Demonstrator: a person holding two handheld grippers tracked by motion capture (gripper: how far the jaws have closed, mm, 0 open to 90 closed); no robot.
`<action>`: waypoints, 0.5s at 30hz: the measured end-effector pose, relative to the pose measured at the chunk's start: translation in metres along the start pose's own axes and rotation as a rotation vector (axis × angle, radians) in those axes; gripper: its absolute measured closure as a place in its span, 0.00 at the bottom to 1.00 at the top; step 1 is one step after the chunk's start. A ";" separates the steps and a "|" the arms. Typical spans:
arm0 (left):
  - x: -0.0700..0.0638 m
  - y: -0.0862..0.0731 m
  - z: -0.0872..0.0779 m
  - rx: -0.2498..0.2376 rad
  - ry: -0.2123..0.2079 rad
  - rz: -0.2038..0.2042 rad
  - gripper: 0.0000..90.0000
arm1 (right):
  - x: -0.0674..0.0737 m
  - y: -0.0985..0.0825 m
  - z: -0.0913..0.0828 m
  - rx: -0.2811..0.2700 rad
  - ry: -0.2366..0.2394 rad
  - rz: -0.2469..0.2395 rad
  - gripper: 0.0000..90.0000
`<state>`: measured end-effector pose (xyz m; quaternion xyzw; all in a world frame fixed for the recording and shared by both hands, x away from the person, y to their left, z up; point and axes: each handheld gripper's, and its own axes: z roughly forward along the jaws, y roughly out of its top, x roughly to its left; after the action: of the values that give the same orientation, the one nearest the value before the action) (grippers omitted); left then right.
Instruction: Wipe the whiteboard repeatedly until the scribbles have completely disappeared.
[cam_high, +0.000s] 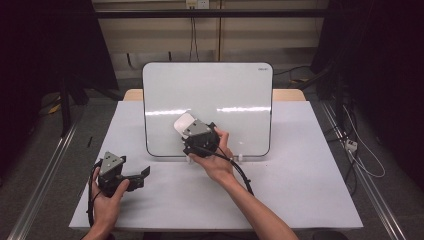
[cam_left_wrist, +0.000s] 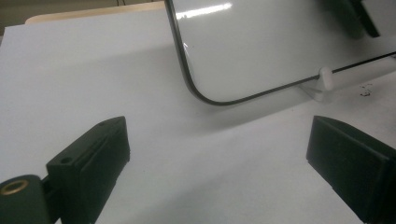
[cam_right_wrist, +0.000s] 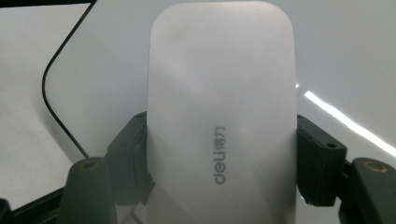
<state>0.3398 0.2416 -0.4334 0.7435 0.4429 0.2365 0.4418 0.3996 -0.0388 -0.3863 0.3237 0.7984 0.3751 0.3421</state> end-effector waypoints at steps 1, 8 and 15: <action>0.000 0.000 0.000 0.001 -0.002 -0.002 0.07 | -0.003 -0.001 -0.002 -0.001 -0.002 0.006 0.35; 0.000 0.001 0.000 -0.006 -0.004 -0.004 0.07 | -0.022 -0.010 -0.016 -0.010 -0.031 0.043 0.36; -0.003 0.002 0.001 -0.006 -0.004 0.005 0.07 | -0.034 -0.026 -0.028 0.010 -0.050 0.055 0.35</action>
<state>0.3398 0.2386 -0.4319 0.7437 0.4394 0.2377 0.4442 0.3901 -0.0889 -0.3838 0.3562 0.7824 0.3722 0.3500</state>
